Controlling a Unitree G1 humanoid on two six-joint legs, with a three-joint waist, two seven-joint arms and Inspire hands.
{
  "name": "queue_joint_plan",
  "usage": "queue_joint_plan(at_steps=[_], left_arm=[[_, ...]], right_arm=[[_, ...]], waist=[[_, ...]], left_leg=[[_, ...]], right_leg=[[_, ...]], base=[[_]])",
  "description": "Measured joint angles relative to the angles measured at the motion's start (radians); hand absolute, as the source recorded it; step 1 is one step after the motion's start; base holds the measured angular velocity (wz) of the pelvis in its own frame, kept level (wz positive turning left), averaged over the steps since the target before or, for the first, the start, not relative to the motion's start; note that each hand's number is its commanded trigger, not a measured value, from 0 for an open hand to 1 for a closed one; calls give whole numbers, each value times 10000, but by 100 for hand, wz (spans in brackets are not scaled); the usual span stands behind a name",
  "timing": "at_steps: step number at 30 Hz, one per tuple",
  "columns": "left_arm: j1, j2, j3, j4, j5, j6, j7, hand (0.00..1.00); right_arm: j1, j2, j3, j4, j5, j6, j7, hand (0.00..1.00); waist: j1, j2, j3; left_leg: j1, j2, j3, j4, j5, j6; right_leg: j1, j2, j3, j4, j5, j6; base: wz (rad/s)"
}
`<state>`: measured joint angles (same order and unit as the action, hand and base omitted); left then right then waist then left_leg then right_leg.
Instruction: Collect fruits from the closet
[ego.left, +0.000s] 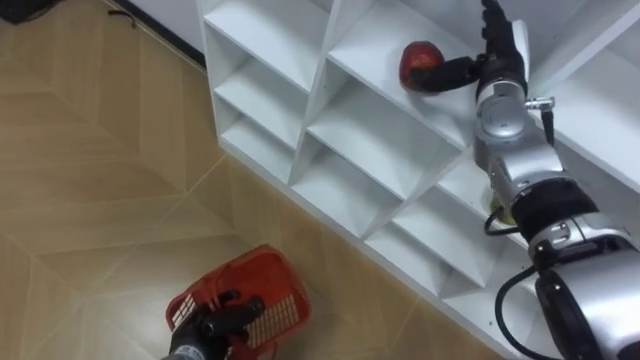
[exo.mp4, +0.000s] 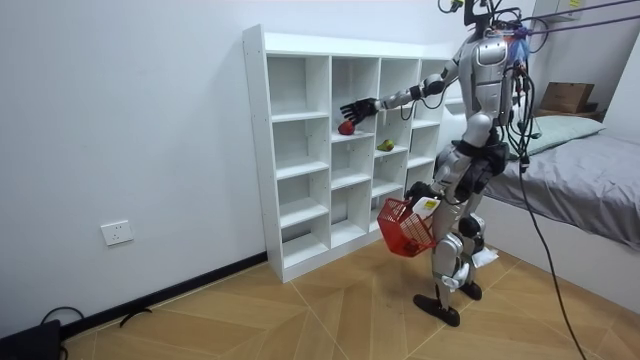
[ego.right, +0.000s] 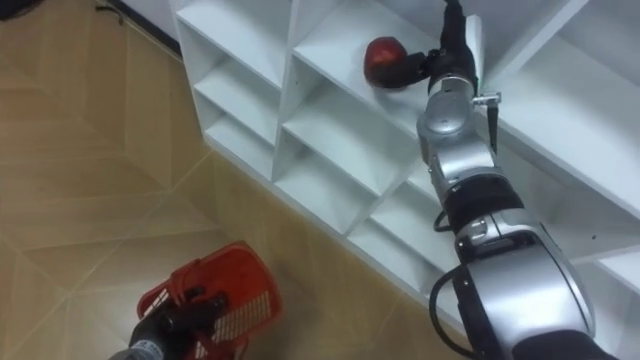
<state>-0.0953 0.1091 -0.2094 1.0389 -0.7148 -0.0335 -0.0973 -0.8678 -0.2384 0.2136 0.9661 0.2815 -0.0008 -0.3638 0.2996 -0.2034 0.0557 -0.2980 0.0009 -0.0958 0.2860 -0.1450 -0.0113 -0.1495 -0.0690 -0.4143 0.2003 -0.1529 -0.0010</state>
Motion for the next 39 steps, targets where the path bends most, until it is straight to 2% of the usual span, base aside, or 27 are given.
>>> queue_joint_plan(at_steps=[8, 14, 21, 29, 31, 33, 35, 39], left_arm=[[38, 27, -3, -5, -7, 18, -1, 100], [2, 23, 0, 88, -4, -8, -23, 100], [-166, 18, 3, 395, -14, -10, -45, 100], [-190, -16, 2, 400, -22, -21, -45, 100], [-217, -44, 3, 401, -24, -25, -45, 100], [-285, -8, 2, 399, -27, -30, -45, 100], [-307, -8, 0, 399, -30, -30, -44, 100], [-308, -1, -17, 399, -26, -30, -45, 100]], right_arm=[[25, -1, 1, 29, 647, 1, 250, 0], [46, 0, 3, 235, 629, 1, 615, 0], [53, -1, 399, 499, 607, 8, 628, 0], [42, 2, 430, 854, 80, 26, 629, 0], [41, 2, 430, 877, -218, 27, 631, 0], [41, 3, 432, 901, -535, 27, 615, 0], [39, 1, 434, 908, -665, 25, 563, 0], [-112, 2, 430, 1226, -742, 19, 476, 0]], waist=[[-50, 14, 9], [7, 40, 29], [70, 47, 36], [124, 11, 64], [131, 11, 118], [158, -6, 250], [157, -19, 280], [138, -39, 286]], left_leg=[[120, -7, -59, -8, 3, -4], [129, -9, -53, -91, 32, -11], [133, -13, -49, -212, 61, -9], [141, -23, -59, -278, 80, -1], [143, -36, -59, -280, 88, 11], [131, -70, -95, -283, 103, 28], [110, -95, -153, -299, 113, 42], [95, -142, -160, -331, 136, 72]], right_leg=[[125, -1, -15, 29, 0, 0], [81, 1, 17, 30, 0, 0], [10, -7, 39, 29, 0, 1], [-5, -31, 43, 29, -1, 1], [-4, -48, 29, 28, -2, 3], [-10, -79, -11, 27, -6, 10], [-28, -101, -27, 28, -8, 13], [-27, -144, -91, 36, -7, 14]], base=[[2], [0], [0], [0], [0], [0], [0], [3]])
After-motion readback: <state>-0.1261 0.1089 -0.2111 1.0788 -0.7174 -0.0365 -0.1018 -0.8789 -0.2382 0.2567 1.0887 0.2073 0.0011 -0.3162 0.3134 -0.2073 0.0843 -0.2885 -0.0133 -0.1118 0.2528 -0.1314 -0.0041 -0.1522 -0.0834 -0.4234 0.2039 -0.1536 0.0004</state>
